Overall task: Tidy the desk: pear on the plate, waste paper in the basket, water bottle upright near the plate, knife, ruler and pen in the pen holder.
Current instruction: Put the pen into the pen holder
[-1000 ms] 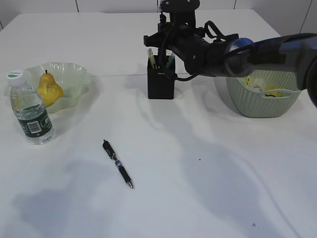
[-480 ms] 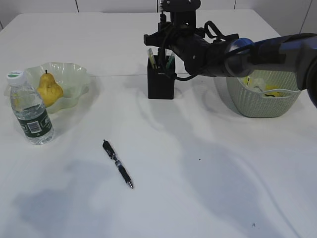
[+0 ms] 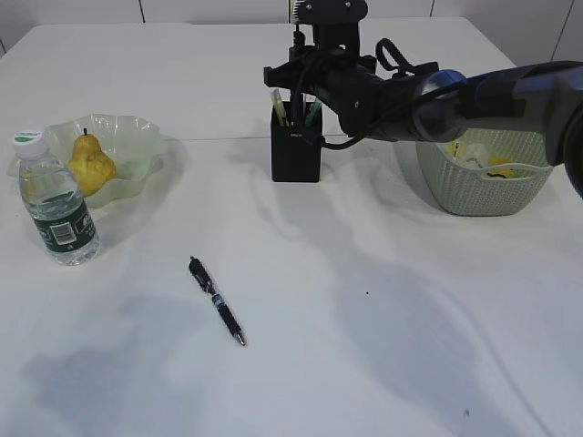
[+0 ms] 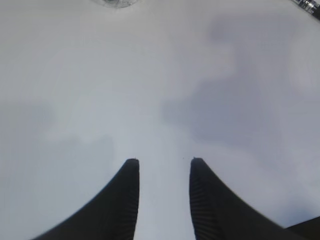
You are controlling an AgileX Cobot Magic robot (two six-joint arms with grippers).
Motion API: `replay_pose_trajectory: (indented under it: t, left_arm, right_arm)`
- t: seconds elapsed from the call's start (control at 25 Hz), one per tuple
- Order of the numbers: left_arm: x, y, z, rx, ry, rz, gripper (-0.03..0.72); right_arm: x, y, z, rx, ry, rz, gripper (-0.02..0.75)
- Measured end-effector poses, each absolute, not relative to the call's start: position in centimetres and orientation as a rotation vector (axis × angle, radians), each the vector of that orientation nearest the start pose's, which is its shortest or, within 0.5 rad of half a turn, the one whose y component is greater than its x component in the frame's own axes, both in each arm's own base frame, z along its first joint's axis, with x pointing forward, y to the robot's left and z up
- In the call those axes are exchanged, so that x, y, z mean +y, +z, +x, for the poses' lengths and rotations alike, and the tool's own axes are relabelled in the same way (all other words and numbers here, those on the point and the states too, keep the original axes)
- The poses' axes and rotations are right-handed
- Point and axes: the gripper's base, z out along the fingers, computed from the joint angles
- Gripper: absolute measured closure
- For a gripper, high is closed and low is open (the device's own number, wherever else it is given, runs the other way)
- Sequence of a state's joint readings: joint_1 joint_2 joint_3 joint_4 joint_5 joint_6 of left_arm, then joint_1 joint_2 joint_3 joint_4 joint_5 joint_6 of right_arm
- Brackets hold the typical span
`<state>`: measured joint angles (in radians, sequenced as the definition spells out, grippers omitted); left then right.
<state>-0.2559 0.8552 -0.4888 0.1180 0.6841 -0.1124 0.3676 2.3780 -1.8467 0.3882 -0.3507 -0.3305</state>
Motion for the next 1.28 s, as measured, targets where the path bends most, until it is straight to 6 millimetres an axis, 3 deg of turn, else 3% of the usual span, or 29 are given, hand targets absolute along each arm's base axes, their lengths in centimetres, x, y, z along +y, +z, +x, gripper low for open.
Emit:
replay_pose_trajectory:
  t: [0.48, 0.72, 1.04, 1.28]
  left_arm:
    - [-3.0, 23.9, 14.0, 2.513, -0.017, 0.267, 0.451]
    - [-3.0, 23.9, 14.0, 2.511, -0.017, 0.267, 0.451]
    - [-3.0, 23.9, 14.0, 2.511, -0.017, 0.267, 0.451]
    - [-3.0, 23.9, 14.0, 2.511, -0.017, 0.267, 0.451]
  right_arm:
    - [18.8, 18.6, 52.2, 1.753, 0.246, -0.114, 0.572]
    - [18.9, 18.4, 52.2, 1.783, 0.258, -0.117, 0.508]
    - [19.1, 17.9, 52.0, 1.838, 0.275, -0.14, 0.491]
    - [19.1, 21.0, 51.4, 1.817, 0.302, -0.147, 0.49]
